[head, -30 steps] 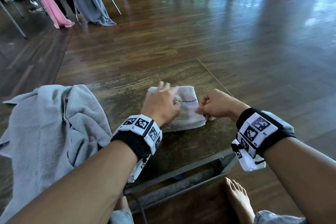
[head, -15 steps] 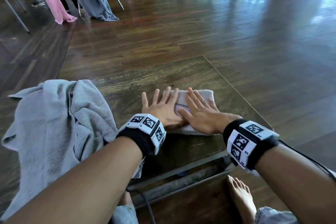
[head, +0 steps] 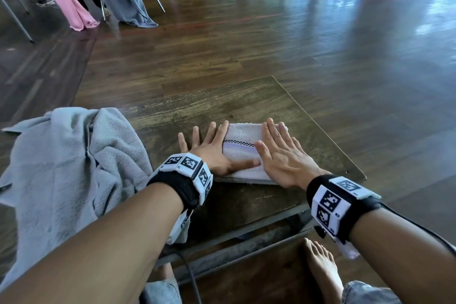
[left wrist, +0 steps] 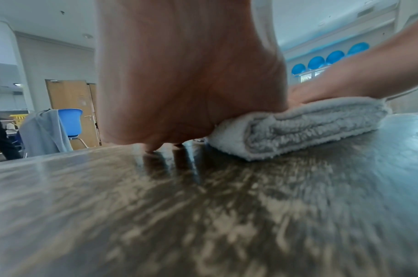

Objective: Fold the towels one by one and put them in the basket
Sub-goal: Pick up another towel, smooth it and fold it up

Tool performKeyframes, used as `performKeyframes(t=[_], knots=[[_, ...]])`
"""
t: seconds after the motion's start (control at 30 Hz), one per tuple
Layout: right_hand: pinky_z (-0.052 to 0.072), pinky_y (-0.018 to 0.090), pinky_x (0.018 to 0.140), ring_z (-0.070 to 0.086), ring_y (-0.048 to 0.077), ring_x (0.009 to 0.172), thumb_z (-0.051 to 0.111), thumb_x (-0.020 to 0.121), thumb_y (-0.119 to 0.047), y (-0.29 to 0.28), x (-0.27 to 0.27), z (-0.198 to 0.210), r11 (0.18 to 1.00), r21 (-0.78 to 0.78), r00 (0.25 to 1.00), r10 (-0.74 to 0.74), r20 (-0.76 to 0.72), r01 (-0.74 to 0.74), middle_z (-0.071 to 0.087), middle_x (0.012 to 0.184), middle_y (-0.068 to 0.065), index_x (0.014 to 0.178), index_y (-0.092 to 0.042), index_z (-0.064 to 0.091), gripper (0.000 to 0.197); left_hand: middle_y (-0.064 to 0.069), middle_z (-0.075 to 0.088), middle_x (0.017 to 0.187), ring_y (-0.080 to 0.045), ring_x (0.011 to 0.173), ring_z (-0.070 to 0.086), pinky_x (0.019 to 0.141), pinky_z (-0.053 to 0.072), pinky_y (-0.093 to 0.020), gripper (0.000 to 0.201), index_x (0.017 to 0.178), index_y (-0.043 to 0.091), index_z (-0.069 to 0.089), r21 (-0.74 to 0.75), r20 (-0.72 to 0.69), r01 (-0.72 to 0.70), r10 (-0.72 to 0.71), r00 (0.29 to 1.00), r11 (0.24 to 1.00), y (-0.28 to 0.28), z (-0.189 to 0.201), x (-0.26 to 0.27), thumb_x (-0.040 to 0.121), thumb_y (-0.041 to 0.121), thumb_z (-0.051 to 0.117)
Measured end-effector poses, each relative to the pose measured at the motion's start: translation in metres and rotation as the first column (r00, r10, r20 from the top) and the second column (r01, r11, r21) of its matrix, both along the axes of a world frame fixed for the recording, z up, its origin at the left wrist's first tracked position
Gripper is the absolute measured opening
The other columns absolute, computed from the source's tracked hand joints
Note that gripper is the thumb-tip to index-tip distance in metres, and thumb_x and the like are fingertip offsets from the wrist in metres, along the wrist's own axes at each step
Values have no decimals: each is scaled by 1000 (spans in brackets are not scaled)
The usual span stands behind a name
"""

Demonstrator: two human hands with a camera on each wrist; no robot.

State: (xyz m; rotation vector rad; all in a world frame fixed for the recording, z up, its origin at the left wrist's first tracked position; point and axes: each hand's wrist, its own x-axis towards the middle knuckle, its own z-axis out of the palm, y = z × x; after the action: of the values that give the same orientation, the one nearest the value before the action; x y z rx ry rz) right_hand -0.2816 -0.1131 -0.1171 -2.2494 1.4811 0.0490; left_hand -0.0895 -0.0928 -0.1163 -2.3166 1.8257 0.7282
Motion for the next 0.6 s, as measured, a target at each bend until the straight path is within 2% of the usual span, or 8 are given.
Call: performKeyframes(t=[0.23,0.33,0.4,0.43,0.47,0.5,0.53,0.6], knots=[[-11,39,125,-29,8,149,10,104,-55,-4,-2,-7,996,1,996,-85,25,85,-33,163,-7,158,-21,-21,71,20,-23,161,-24,148,-28,100,-37,-61,151,148,47,-25,13,36,-23,23,999,1000,-2,1,-4,20,113,20],[-12,39,125,-28,10,150,13,105,-54,-3,-1,-9,995,-5,993,-103,56,103,-32,164,-7,159,-21,-19,72,16,-7,165,-26,153,-11,101,-36,-59,148,157,33,-6,-73,108,-19,27,994,997,-2,1,-3,33,112,8],[-13,39,123,-28,13,151,14,105,-55,-2,-1,-9,994,8,991,-109,74,109,-32,164,-7,159,-21,-19,72,10,18,165,-29,153,13,108,-28,-60,128,156,24,22,-187,125,-36,61,990,982,-3,5,-4,57,104,3],[-13,39,123,-28,15,151,15,105,-55,-2,0,-9,994,12,991,-106,79,105,-32,164,-7,159,-22,-18,72,5,37,158,-30,147,29,113,-19,-61,112,145,21,43,-263,122,-52,87,989,963,-3,8,-5,70,96,7],[-13,40,123,-28,18,151,15,105,-55,-2,1,-9,995,16,991,-104,82,103,-32,164,-6,160,-22,-18,71,1,54,144,-30,136,44,116,-8,-61,91,123,20,61,-339,108,-69,112,988,938,-5,11,-6,81,87,15],[-13,41,123,-27,21,152,16,106,-54,-2,2,-8,995,20,992,-101,80,100,-31,164,-6,160,-21,-17,71,-2,65,125,-29,122,55,116,3,-61,72,95,21,66,-395,77,-92,132,988,914,-7,15,-8,86,80,27],[-12,42,123,-26,24,152,16,106,-53,-2,2,-7,995,24,992,-99,73,98,-31,164,-5,160,-21,-17,71,-3,69,108,-27,108,61,115,12,-59,59,76,21,62,-420,30,-119,145,989,900,-8,19,-10,88,74,38],[-9,46,124,-24,29,153,18,106,-53,-5,4,-3,993,49,992,-108,63,105,-32,164,-5,159,-21,-18,72,0,68,83,-23,86,61,108,27,-54,50,67,19,56,-414,-98,-181,154,983,892,-10,27,-10,85,65,55]])
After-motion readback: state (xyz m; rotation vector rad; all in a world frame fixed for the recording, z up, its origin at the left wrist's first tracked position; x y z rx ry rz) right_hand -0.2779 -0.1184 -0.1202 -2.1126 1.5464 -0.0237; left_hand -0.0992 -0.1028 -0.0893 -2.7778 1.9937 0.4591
